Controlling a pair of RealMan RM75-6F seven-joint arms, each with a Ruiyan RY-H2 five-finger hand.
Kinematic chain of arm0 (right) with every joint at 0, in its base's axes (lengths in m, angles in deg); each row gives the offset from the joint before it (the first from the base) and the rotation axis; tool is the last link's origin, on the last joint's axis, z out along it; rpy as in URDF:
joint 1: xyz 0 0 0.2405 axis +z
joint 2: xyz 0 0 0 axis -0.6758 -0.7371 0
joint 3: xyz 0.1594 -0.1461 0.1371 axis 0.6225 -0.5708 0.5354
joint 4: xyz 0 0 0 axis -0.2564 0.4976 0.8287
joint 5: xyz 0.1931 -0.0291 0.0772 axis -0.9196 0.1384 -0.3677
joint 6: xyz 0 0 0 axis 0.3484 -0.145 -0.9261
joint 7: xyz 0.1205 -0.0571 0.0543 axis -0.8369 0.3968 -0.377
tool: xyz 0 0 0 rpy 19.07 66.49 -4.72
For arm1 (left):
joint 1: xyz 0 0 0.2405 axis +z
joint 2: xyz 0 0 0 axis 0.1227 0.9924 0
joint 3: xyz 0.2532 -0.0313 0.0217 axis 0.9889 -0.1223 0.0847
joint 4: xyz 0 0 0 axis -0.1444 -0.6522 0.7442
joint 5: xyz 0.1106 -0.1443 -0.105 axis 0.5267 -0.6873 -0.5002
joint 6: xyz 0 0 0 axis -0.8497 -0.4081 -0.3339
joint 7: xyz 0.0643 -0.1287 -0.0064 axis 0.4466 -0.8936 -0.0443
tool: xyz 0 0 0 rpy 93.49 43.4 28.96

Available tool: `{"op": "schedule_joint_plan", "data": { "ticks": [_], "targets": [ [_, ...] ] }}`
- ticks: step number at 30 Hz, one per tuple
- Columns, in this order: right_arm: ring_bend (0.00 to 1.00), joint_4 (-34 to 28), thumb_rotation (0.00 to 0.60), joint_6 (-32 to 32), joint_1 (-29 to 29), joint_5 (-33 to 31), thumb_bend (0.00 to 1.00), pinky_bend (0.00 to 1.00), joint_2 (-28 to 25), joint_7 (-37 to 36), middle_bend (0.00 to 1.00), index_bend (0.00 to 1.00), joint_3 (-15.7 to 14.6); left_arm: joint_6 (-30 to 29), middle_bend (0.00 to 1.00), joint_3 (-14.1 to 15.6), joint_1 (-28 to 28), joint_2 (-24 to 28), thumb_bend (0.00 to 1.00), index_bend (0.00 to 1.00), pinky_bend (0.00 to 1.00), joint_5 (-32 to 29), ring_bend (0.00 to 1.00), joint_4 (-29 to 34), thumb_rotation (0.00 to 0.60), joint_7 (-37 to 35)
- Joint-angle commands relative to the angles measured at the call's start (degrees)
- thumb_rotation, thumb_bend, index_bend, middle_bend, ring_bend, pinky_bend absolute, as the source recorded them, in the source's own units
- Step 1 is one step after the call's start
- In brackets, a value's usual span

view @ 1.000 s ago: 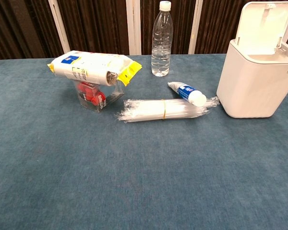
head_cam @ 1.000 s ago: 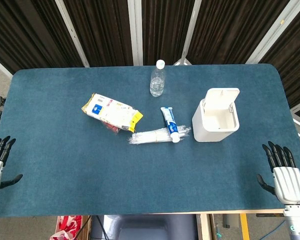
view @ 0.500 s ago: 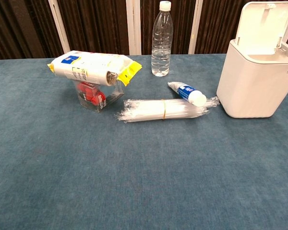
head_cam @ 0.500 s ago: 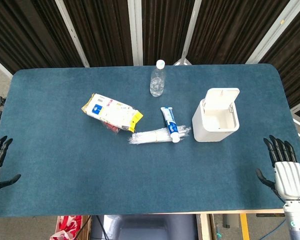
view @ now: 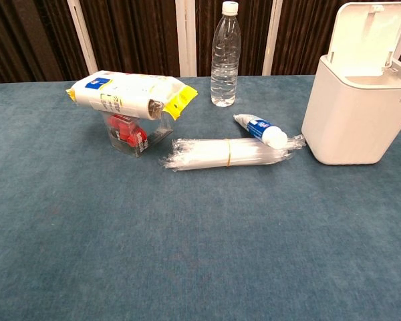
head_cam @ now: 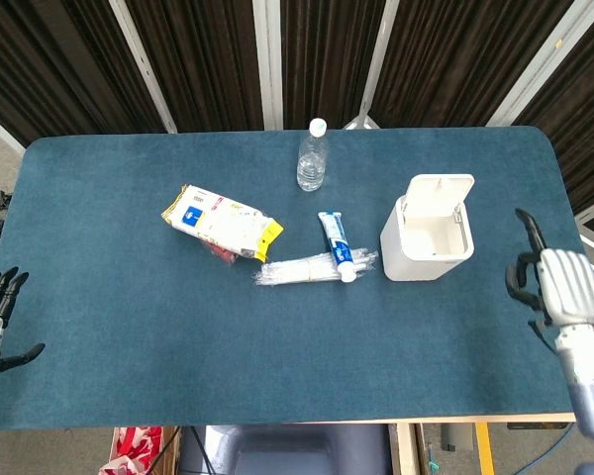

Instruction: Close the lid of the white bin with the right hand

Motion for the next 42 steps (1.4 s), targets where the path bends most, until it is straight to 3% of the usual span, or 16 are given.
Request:
{"op": "schedule_joint_plan", "data": {
  "ticks": [1,5,11,16,19,30,33,37,42],
  "targets": [
    [0.96,-1.0,0.600,8.5,7.3,-10.0,0.70,0.87,-3.1,1.7,0.81,0.00,5.1,0.1,0.00,0.0,-0.1,0.0,0.00,0.00,0.00,-0.1,0.00,0.1,0.600,-0.2],
    [0.98,2.1,0.600,14.1,13.7,-18.9,0.74,0.87,-2.8,5.4,0.82,0.00,7.2,0.4,0.00,-0.2,-0.2,0.1,0.00,0.00,0.00,-0.4,0.00,0.2,0.600,-0.6],
    [0.99,5.4,0.600,20.2,21.1,-31.9,0.78,0.89,-1.7,8.7,0.83,0.01,7.8,1.2,0.00,-0.3,-0.4,0.1,0.00,0.00,0.00,-1.3,0.00,0.3,0.600,-0.8],
    [0.99,8.6,0.600,23.1,27.4,-43.4,0.79,0.89,-0.2,12.5,0.83,0.19,6.0,1.4,0.00,-0.2,-0.4,0.3,0.00,0.00,0.00,-1.2,0.00,0.6,0.600,-0.6],
    [0.99,9.9,0.600,22.7,30.4,-47.8,0.79,0.89,1.2,14.6,0.83,0.23,4.5,1.3,0.00,-0.1,-0.4,0.5,0.00,0.00,0.00,-1.1,0.00,0.7,0.600,-0.9],
    [0.99,11.3,0.600,21.5,34.4,-53.7,0.79,0.89,2.6,16.8,0.83,0.23,1.9,1.3,0.00,-0.2,-0.4,0.6,0.00,0.00,0.00,-1.1,0.00,0.6,0.600,-1.3],
    [0.99,11.2,0.600,21.5,34.9,-54.6,0.79,0.89,2.7,17.0,0.83,0.27,1.5,1.3,0.00,-0.3,-0.5,0.6,0.00,0.00,0.00,-1.2,0.00,0.5,0.600,-1.3],
    [0.99,9.7,0.600,20.7,35.3,-54.8,0.80,0.89,2.3,17.2,0.83,0.33,0.9,1.5,0.00,-0.2,-0.5,0.6,0.00,0.00,0.00,-1.2,0.00,0.5,0.600,-1.4],
    [0.99,6.7,0.600,18.9,35.2,-53.9,0.80,0.89,1.3,16.9,0.83,0.33,0.9,1.4,0.00,0.0,-0.5,0.6,0.00,0.00,0.00,-0.8,0.00,0.6,0.600,-1.3]
  ]
}}
